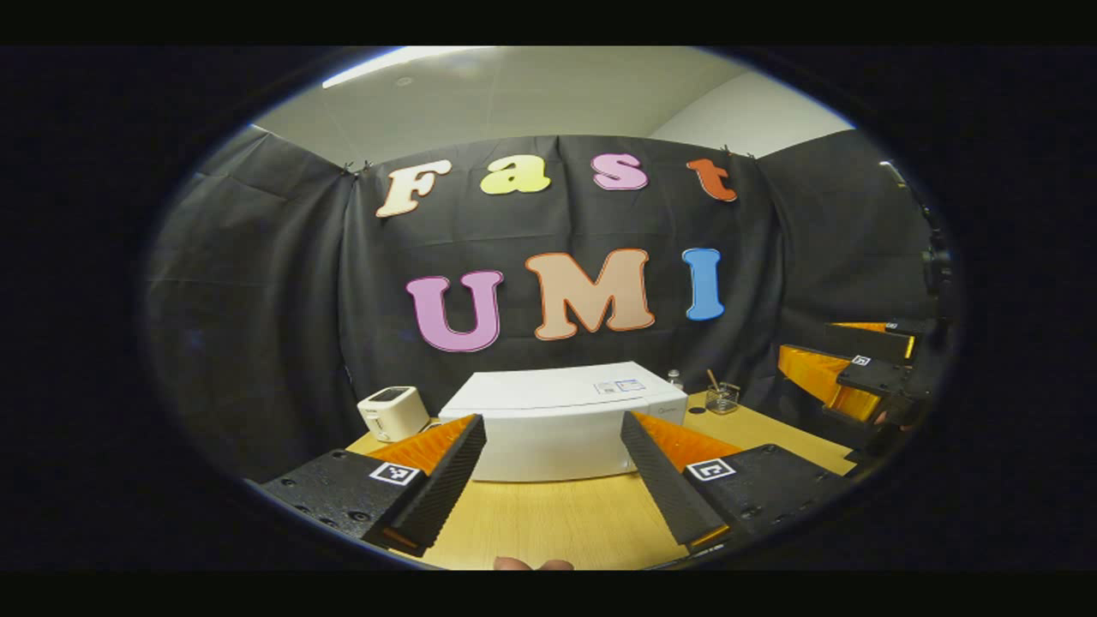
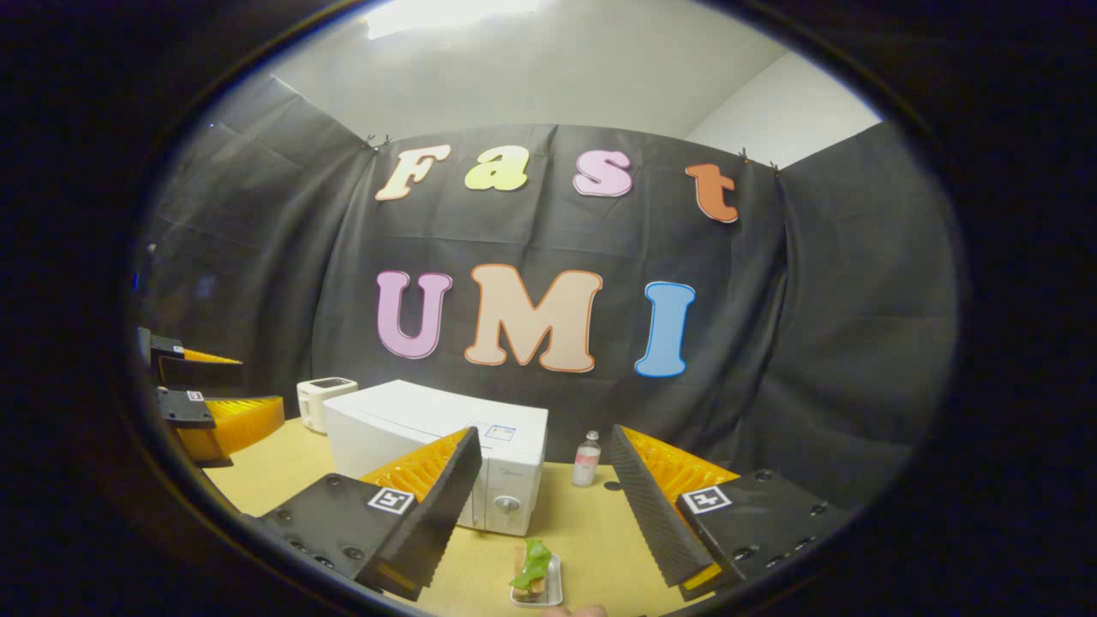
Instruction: Open the microwave oven with the left hand, put the food in, and close the microwave oven.
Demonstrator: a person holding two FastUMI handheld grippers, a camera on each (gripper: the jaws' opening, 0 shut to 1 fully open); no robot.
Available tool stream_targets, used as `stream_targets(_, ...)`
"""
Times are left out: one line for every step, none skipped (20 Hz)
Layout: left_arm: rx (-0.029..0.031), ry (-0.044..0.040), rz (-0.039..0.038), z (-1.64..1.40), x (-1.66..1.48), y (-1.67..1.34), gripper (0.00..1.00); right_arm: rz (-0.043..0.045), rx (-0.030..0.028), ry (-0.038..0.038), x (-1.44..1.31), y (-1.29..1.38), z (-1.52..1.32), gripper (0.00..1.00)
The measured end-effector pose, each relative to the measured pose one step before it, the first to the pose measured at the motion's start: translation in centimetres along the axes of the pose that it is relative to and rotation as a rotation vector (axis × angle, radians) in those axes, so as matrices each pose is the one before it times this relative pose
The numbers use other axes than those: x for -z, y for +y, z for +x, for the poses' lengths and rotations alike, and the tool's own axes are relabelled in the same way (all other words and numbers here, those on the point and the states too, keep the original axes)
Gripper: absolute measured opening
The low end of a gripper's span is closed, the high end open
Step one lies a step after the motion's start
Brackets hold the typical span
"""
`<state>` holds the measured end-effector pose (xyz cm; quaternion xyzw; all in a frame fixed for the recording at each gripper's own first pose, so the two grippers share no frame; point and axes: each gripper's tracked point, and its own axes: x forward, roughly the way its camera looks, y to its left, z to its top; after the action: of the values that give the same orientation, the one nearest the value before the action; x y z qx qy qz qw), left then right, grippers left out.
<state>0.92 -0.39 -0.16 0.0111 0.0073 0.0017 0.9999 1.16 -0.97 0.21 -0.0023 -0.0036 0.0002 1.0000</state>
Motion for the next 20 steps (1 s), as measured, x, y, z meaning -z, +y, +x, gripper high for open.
stream_targets(-0.00103,0.00004,-0.00278,0.104,0.013,-0.061,0.97,-0.00257,-0.00339,-0.00129,0.077,0.009,0.052,0.96)
stream_targets(0.00231,-0.00159,-0.00379,0.165,-0.048,-0.051,0.97,-0.00399,-0.00206,0.00323,0.112,-0.033,0.059,0.96)
stream_targets(0.00411,0.00439,0.00146,0.296,0.165,-0.178,0.97,-0.00359,0.00059,0.00274,0.253,-0.125,0.031,0.96)
stream_targets(-0.00017,-0.00231,0.00687,0.243,-0.215,-0.058,0.97,0.00027,-0.00048,0.00263,0.201,-0.095,0.234,0.97)
stream_targets(-0.00238,-0.00359,0.01177,0.119,-0.139,0.052,0.97,0.00275,-0.00389,0.0039,0.299,0.114,0.154,0.97)
stream_targets(0.00334,-0.01435,0.0054,0.179,-0.505,-0.144,0.97,-0.00058,-0.00492,0.00119,0.175,0.057,0.109,0.97)
stream_targets(0.00776,-0.0106,0.00391,0.069,-0.318,-0.403,0.97,-0.00825,-0.00233,0.00367,0.261,-0.073,0.135,0.97)
stream_targets(0.00522,-0.00607,0.0034,0.123,-0.096,-0.243,0.97,-0.00729,0.00328,0.00389,0.14,-0.208,0.133,0.97)
stream_targets(0.00345,-0.00209,0.00092,0.107,0.068,-0.16,0.97,0.00195,0.00094,0.00074,0.107,-0.097,0.071,0.97)
stream_targets(0.00467,0.00053,-0.00283,0.009,-0.01,-0.223,0.97,0.00781,-0.00117,-0.00207,-0.195,0.079,0.022,0.96)
stream_targets(0.00328,0.00225,-0.0053,0.013,0.096,-0.23,0.97,0.00366,0.00258,-0.00255,-0.145,-0.037,0.077,0.96)
stream_targets(0.00542,0.00564,-0.00471,0.133,0.025,-0.214,0.97,-0.00067,0.0017,-0.00244,0.002,-0.082,0.134,0.97)
stream_targets(0.0043,0.00034,-0.0034,0.085,0.076,-0.205,0.97,-0.00223,0.00139,0.00097,0.117,-0.031,0.06,0.97)
stream_targets(0.00133,-0.00172,0.00013,0.1,-0.159,-0.037,0.97,-0.00147,0.00045,0.00073,0.039,-0.062,0.032,0.97)
stream_targets(0.00061,-0.00421,0.00126,0.186,-0.082,0.023,0.97,0.00112,-0.00119,0.00063,-0.025,0.008,0.064,0.97)
stream_targets(0.00171,-0.00061,0.00085,0.205,-0.021,-0.028,0.97,0.00095,-0.00089,0.00119,-0.018,-0.021,0.019,0.97)
stream_targets(0.00064,0.00044,-0.00027,0.181,0.166,-0.02,0.97,0.0001,0.00032,0.00003,-0.015,-0.064,-0.019,0.97)
stream_targets(0.0027,0.00105,-0.00244,0.203,0.102,-0.016,0.97,-0.00057,0.00037,0.00473,0.057,-0.05,0.057,0.97)
stream_targets(0.00466,0.00135,-0.00299,0.251,0.145,-0.062,0.97,0.00028,-0.00004,0.00216,0.139,-0.047,-0.105,0.96)
stream_targets(0.00352,0.00322,0.00367,0.234,0.262,-0.022,0.97,-0.00041,0.00069,0.00106,-0.079,-0.026,-0.006,0.97)
